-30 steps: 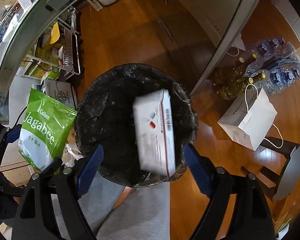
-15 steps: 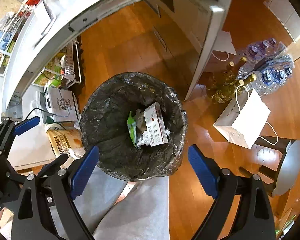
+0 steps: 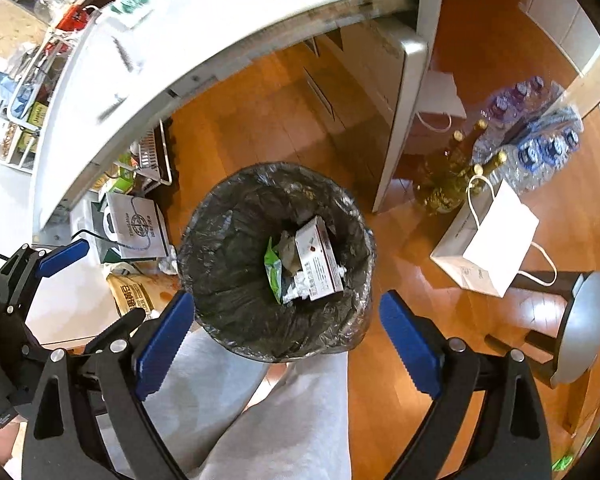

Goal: Collect trash
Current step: 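Move both tools back over the table toward the remaining trash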

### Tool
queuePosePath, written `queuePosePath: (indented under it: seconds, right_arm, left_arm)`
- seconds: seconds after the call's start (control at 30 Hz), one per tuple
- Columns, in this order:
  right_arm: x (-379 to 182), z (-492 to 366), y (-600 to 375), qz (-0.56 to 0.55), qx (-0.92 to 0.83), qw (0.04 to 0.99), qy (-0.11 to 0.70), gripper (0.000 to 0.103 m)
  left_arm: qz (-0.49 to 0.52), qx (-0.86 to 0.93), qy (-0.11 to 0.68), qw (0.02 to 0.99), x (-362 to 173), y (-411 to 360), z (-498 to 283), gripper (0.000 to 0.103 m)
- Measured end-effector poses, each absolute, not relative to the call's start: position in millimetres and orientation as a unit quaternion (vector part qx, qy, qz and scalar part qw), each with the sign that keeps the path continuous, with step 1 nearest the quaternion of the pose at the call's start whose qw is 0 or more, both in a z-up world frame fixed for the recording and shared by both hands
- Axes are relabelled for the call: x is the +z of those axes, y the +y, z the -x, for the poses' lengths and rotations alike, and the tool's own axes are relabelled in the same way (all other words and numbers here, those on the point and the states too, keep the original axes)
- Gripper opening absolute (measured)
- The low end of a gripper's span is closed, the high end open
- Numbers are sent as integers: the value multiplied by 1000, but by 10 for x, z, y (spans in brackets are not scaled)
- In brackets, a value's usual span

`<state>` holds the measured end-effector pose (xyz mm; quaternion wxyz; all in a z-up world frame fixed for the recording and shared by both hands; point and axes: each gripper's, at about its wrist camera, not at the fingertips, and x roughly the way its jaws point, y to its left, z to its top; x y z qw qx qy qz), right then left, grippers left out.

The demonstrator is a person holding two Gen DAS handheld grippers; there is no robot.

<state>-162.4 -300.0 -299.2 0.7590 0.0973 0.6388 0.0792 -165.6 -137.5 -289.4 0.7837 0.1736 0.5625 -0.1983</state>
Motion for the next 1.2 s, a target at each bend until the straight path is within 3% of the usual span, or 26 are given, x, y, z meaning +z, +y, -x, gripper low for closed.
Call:
queuePosePath:
  seconds: [0.37,0.7,1.2]
  right_arm:
    - [-2355,1641,-2892,-72,89,805,582,98]
    - [-2277,1507,-2686,-82,103,805,578,98]
    - [-1660,1111,-2527,-75,88,860,497,98]
  left_arm:
    - [-150,-191,532,811,-2430,-1283,1666,90]
    - [-138,-168,520,826,-2271,-1167,1571,90]
    - [-66,-99,495,861,-1838,-495,1042,90]
